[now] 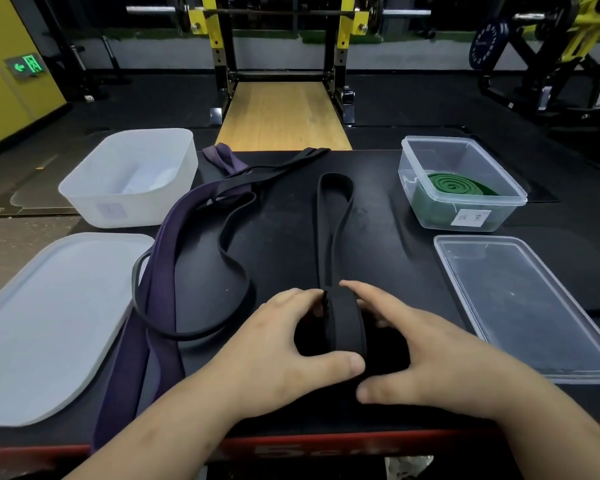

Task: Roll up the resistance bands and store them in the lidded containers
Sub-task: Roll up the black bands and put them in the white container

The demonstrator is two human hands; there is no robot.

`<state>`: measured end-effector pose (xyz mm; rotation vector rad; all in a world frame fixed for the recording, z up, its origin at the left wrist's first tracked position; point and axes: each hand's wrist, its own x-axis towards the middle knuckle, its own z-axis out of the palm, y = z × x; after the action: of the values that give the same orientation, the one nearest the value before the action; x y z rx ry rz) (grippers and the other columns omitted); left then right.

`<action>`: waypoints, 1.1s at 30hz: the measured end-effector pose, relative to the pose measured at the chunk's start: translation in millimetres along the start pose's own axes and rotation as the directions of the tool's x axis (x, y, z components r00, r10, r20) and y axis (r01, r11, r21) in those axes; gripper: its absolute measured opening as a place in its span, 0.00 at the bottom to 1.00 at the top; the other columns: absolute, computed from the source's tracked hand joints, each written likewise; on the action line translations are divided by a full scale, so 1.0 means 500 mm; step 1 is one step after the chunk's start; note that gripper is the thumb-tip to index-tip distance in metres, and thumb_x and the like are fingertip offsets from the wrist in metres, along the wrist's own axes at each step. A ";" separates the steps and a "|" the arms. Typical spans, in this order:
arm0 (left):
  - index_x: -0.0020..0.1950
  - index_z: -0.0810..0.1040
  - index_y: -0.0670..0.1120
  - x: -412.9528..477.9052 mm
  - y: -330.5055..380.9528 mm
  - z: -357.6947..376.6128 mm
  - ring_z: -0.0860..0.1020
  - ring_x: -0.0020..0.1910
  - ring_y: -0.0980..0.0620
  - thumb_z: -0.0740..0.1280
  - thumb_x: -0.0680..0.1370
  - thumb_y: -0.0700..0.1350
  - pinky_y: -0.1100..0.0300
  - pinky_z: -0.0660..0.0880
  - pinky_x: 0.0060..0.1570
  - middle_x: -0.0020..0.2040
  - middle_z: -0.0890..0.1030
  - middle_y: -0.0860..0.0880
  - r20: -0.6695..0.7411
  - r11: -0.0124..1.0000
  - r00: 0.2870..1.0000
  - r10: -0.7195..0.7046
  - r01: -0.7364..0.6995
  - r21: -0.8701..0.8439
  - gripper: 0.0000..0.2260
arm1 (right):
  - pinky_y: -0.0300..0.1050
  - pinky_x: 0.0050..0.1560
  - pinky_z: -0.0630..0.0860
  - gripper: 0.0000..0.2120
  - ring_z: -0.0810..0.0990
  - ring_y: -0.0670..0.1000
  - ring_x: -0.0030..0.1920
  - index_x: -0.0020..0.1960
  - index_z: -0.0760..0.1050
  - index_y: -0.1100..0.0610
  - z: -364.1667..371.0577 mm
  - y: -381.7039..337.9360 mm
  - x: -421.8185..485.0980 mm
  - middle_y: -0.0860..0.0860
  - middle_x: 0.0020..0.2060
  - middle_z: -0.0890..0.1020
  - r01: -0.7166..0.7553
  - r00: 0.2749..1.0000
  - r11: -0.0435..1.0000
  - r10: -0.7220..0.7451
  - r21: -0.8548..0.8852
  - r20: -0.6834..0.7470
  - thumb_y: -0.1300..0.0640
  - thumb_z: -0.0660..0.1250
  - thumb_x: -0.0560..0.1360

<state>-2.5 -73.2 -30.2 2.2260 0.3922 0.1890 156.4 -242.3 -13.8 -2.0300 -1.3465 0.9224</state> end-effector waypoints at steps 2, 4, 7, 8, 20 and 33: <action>0.64 0.70 0.74 0.000 0.000 -0.004 0.71 0.64 0.70 0.71 0.66 0.69 0.62 0.72 0.63 0.61 0.74 0.70 0.009 1.000 1.000 -0.004 0.004 -0.012 0.27 | 0.31 0.67 0.66 0.53 0.64 0.24 0.66 0.73 0.48 0.20 0.013 -0.010 0.006 0.21 0.64 0.67 -0.002 0.999 0.999 0.000 -0.041 -0.048 0.41 0.82 0.64; 0.65 0.70 0.75 -0.002 0.000 -0.003 0.71 0.65 0.70 0.71 0.65 0.70 0.61 0.71 0.65 0.62 0.74 0.71 0.012 1.000 1.000 -0.020 0.020 0.015 0.28 | 0.31 0.67 0.65 0.57 0.61 0.23 0.66 0.73 0.45 0.19 0.024 -0.016 0.010 0.21 0.63 0.65 -0.014 0.997 0.998 0.009 -0.062 -0.079 0.38 0.83 0.61; 0.66 0.68 0.75 -0.005 0.001 0.000 0.69 0.66 0.68 0.71 0.64 0.71 0.59 0.70 0.67 0.62 0.73 0.71 0.004 0.998 0.999 -0.042 0.042 0.055 0.31 | 0.38 0.71 0.66 0.55 0.63 0.29 0.69 0.73 0.48 0.20 0.032 -0.022 0.012 0.26 0.64 0.67 -0.014 0.992 0.994 0.000 -0.108 -0.126 0.32 0.81 0.58; 0.66 0.67 0.75 -0.006 0.002 0.000 0.69 0.67 0.68 0.71 0.64 0.72 0.58 0.70 0.67 0.62 0.73 0.71 0.003 0.997 0.999 -0.048 0.048 0.058 0.31 | 0.41 0.71 0.68 0.54 0.65 0.32 0.70 0.73 0.50 0.21 0.033 -0.022 0.013 0.28 0.65 0.69 -0.008 0.989 0.993 -0.010 -0.117 -0.149 0.31 0.80 0.57; 0.68 0.63 0.77 -0.012 -0.001 -0.001 0.70 0.65 0.63 0.71 0.63 0.75 0.56 0.71 0.66 0.59 0.74 0.68 0.027 0.993 0.995 -0.093 0.091 0.068 0.35 | 0.44 0.69 0.72 0.46 0.72 0.36 0.69 0.71 0.63 0.27 0.034 -0.019 0.018 0.33 0.66 0.74 0.054 0.988 0.998 -0.051 0.016 -0.147 0.41 0.84 0.61; 0.72 0.59 0.75 -0.016 -0.009 -0.004 0.67 0.68 0.64 0.77 0.59 0.70 0.59 0.70 0.67 0.64 0.71 0.70 0.072 0.989 0.993 -0.089 0.080 0.123 0.45 | 0.36 0.61 0.72 0.34 0.73 0.32 0.63 0.64 0.69 0.24 0.025 -0.017 0.026 0.30 0.60 0.75 0.063 0.989 0.997 -0.058 0.033 -0.134 0.31 0.75 0.60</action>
<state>-11.5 -71.8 -32.7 2.3216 0.4655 0.0343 145.2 -226.5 -18.5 -1.9748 -1.3021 0.7659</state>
